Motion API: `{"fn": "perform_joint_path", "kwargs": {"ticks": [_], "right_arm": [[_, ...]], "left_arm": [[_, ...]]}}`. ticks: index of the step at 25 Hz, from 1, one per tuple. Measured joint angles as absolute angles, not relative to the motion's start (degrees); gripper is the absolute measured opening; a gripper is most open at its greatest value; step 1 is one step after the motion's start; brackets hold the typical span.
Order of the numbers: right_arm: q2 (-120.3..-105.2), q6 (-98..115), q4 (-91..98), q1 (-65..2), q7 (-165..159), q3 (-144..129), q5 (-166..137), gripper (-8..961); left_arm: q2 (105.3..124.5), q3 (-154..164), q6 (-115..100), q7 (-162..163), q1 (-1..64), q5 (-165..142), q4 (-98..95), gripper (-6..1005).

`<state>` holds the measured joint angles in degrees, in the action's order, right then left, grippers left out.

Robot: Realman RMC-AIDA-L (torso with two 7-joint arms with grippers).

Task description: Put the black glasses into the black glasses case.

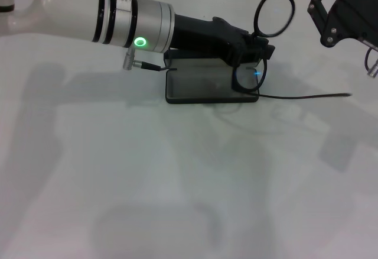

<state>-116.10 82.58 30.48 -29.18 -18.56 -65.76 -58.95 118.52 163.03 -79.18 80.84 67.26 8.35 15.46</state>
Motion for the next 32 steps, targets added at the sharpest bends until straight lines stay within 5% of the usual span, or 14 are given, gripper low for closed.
{"fn": "perform_joint_path", "kwargs": {"ticks": [9,32], "right_arm": [[-116.16,82.8,28.3,-29.8,-18.5,-66.1,-58.8,51],[-116.2,83.1,25.9,-29.1,-19.1,-68.4,-58.6,62]], "left_arm": [[118.5,163.0,-79.2,79.7,66.9,9.3,15.6,152],[117.36,162.9,-79.3,78.7,63.5,18.9,15.8,116]]}}
